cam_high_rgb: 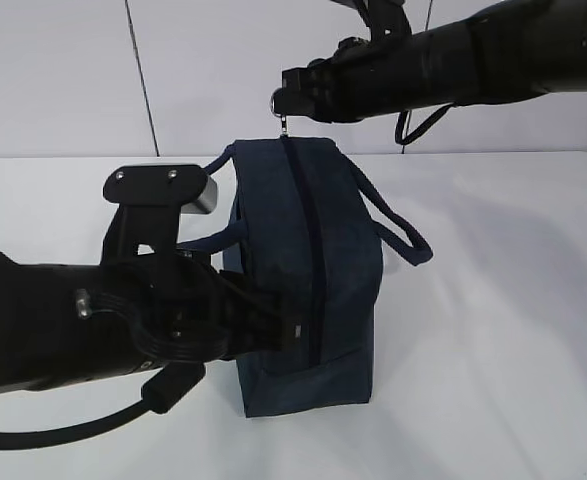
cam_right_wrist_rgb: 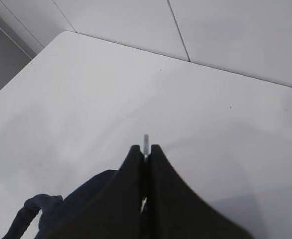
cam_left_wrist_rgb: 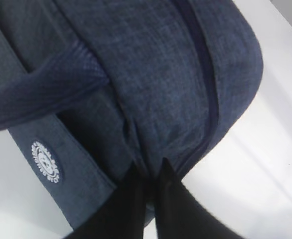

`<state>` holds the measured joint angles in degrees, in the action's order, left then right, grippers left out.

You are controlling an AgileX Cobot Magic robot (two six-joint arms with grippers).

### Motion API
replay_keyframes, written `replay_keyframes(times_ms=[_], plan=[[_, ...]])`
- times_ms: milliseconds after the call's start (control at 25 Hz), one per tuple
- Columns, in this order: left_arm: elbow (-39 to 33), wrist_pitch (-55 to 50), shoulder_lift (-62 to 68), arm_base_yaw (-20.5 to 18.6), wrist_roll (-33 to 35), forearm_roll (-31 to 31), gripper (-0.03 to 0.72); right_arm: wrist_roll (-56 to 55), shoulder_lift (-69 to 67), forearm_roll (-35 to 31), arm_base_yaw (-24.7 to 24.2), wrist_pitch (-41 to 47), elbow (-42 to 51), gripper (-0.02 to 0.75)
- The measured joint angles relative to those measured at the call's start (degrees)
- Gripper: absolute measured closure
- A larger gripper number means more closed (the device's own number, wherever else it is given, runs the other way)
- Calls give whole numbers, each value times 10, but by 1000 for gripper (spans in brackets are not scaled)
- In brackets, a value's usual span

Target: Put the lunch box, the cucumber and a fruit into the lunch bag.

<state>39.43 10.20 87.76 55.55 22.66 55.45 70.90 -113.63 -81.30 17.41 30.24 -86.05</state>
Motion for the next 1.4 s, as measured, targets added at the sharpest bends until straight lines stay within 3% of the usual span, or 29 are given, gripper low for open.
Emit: replay_keyframes(times_ms=[600,1240,1400], plan=[[0,0,0,0,0,0,686,-37,-73,30,-6,26,-77,751],[0,4,1,0,0,0,686,-67,-139,56,-44,85,-147,751],[0,4,1,0,0,0,686,-76,-149,93,-44,94,-171,751]])
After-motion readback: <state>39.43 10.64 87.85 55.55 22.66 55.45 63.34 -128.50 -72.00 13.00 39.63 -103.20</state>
